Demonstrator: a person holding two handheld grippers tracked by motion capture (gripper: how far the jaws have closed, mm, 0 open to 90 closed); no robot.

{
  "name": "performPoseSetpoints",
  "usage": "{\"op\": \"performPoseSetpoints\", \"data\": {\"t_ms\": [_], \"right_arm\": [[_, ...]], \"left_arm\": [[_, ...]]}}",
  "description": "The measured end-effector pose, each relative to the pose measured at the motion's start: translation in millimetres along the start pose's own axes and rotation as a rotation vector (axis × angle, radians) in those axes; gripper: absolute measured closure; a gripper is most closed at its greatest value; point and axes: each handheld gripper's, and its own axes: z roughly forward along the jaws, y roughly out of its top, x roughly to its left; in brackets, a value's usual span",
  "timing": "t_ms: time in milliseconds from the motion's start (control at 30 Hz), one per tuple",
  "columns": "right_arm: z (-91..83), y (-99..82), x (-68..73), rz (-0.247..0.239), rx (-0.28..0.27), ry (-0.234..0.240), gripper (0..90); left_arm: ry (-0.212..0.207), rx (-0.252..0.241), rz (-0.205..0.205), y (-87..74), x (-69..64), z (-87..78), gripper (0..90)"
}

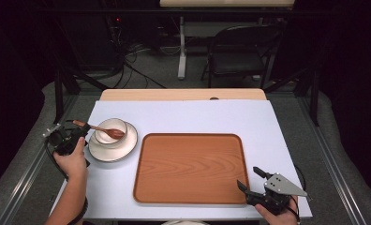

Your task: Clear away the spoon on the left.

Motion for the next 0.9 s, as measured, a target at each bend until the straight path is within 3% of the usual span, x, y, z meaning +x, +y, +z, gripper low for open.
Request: {"op": "performPoseSetpoints", "data": {"t_ms": [267,400,533,600,833,900], "right_arm": [[-1.7,0.3,-0.6,-0.001,-0.008,0.002,24.4],[-1.8,0.3,-0.7,0.003,-0.007,-0.001,24.5],[-2.5,0.2,-0.5,0.002,-0.009,0.001,24.6],[-2.6,0.2,-0.6,0.003,-0.009,0.000,24.6],[-3.4,1.0,-0.7,-0.001,-0.015,0.000,24.9],[-4.5,1.5,0.2,-0.004,-0.019,-0.001,25.0]], "left_arm": [[-0.008,0.006,-0.001,3.5,-6.4,9.9,51.9],[-0.006,0.015,-0.009,3.6,-6.0,13.1,59.2],[0.009,0.008,0.011,2.6,-6.9,10.9,67.7],[-0.003,0.003,-0.005,3.4,-7.0,8.8,71.3],[-0.015,-0.005,0.008,9.7,-15.2,1.6,75.1],[-0.035,-0.009,0.006,12.2,-19.6,-0.6,76.9]]}}
